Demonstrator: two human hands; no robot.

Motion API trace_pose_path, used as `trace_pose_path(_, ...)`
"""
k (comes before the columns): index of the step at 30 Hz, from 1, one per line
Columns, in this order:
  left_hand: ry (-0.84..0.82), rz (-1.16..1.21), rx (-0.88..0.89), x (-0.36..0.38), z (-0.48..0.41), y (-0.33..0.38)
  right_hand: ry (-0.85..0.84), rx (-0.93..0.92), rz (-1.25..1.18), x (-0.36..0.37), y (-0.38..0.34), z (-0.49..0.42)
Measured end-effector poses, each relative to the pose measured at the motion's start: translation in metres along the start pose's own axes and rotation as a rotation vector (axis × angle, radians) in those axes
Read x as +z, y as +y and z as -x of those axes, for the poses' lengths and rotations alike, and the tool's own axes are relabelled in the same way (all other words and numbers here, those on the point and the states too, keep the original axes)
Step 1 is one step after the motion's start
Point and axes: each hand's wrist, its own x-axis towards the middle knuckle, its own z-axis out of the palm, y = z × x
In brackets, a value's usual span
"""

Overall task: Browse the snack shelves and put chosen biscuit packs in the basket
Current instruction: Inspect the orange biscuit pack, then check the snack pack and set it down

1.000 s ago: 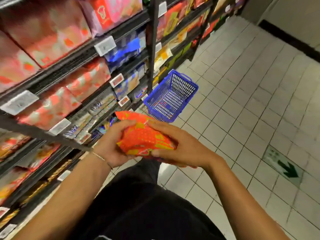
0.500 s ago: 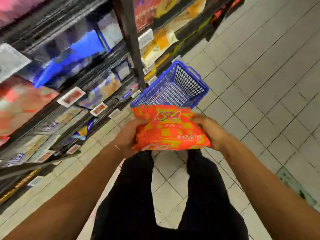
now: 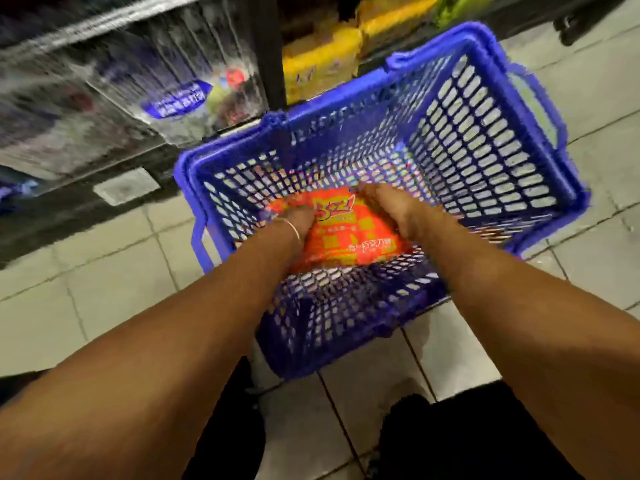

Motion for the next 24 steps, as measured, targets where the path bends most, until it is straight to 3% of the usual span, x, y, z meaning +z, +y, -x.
trace_pose_path(5, 0.058, -0.103, 0.003, -0.012, -0.01, -0.012, -0.024, 0.102, -0.045, 0.001, 0.018, -0.018)
trace_pose_path(9, 0.169, -0.322, 0.129, -0.025, 0.077, 0.023, 0.008, 0.031, -0.084, -0.003, -0.002, 0.068)
trace_pose_path(17, 0.158, -0.171, 0.204, -0.081, 0.434, 0.072, -0.057, -0.144, -0.228, -0.005, -0.061, 0.4)
trace_pose_path(24, 0.386, 0.054, 0.278, -0.151, 0.711, 0.002, -0.103, -0.334, 0.02, 0.01, -0.057, 0.64)
